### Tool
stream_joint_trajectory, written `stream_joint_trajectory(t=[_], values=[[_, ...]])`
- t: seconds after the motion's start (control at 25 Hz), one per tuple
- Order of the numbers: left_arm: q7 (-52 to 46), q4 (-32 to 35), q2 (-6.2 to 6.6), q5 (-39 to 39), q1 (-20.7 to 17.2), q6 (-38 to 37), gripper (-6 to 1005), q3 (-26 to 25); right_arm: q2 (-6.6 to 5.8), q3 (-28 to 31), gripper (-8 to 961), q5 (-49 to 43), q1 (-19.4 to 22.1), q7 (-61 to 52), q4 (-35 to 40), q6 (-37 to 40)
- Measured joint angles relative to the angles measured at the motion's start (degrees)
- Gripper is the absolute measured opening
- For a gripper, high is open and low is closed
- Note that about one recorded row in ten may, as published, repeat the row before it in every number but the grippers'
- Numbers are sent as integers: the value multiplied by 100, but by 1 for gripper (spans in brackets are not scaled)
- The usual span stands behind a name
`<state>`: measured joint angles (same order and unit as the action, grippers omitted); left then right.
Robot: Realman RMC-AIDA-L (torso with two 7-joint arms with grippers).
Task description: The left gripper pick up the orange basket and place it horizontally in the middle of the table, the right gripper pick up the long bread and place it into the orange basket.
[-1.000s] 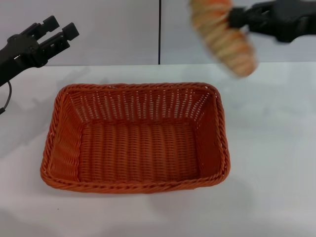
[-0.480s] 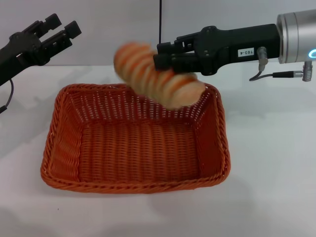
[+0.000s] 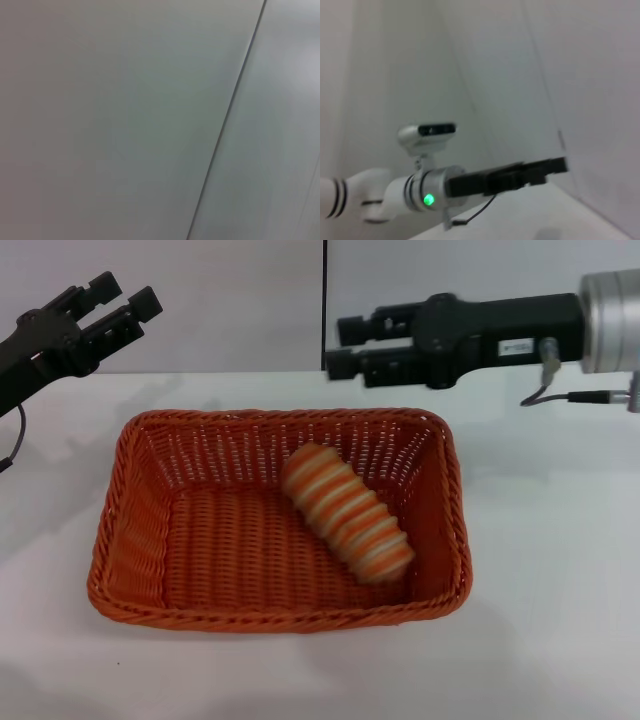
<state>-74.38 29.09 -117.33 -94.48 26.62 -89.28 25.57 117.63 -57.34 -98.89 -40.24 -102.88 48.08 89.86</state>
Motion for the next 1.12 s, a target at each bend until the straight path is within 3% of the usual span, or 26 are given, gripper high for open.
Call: stream_joint_trajectory(t=[0.2,0.32,0.48,0.52,0.72,0.92,1.12], values=[[126,-13,-47,61,-8,-40,797,-34,24,652,597,104,351,276,30,78],[251,-71,-55,165,-10,-42,797,-44,34,951,609,319,713,515,51,97],[878,-502,-56,833,-79,-51,796,-58,82,1555,609,985,1434,1667,-148,51],[878,-502,-56,833,-79,-51,796,-58,82,1555,609,985,1434,1667,-148,51],[1792,-1085,-67,1720,-205,-89,796,-131,85,2434,609,1616,1834,2924,-778,35],[2906,-1778,-81,2686,-380,-289,796,-265,85,3824,608,2272,2065,4339,-1815,15],[3712,-2191,-104,3449,-472,-337,796,-280,85,4403,608,2840,2141,5155,-2444,41]])
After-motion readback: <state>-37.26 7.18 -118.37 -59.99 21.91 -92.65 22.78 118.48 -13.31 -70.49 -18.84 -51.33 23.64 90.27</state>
